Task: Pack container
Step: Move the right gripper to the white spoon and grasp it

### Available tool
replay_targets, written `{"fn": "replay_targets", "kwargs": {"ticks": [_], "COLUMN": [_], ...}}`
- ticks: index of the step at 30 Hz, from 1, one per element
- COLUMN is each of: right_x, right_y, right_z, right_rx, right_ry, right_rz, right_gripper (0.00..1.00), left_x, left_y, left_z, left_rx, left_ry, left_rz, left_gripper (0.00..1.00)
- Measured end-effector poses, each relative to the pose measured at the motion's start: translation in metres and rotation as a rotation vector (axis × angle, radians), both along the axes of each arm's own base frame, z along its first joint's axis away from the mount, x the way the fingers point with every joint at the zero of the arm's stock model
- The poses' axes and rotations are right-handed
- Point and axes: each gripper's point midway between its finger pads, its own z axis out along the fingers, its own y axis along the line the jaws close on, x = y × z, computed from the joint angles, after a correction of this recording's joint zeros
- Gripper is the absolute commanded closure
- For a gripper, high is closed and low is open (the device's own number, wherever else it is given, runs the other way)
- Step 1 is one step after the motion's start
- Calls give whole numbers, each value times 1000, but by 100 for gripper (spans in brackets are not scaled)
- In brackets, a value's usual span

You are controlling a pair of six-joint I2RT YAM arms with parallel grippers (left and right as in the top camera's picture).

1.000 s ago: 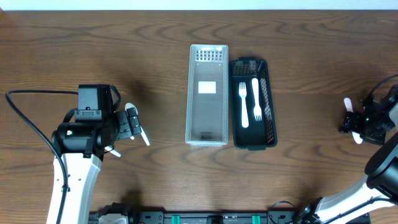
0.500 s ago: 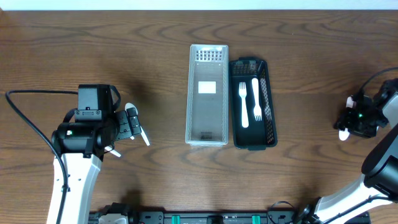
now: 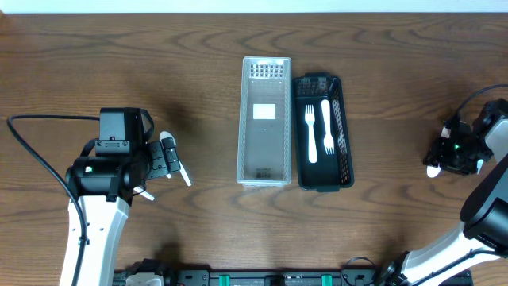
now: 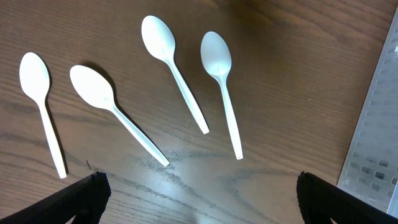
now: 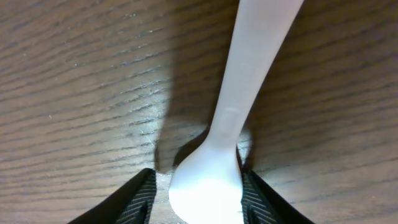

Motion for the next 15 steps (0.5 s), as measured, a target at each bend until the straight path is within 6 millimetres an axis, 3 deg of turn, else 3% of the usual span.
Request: {"fn": "replay_targets", "kwargs": {"ticks": [4, 15], "right_x": [-4, -13], "right_y": [-3, -13], "right_z": [-1, -2], "right_rx": [-19, -80], "right_ry": [22, 78], "right_rz": [-19, -71], "right_gripper": [55, 69], "left_x": [0, 0], "left_y": [0, 0], "left_z": [0, 0], "left_rx": [0, 0], "left_ry": [0, 0], "left_rz": [0, 0], "left_gripper": [2, 2]}}
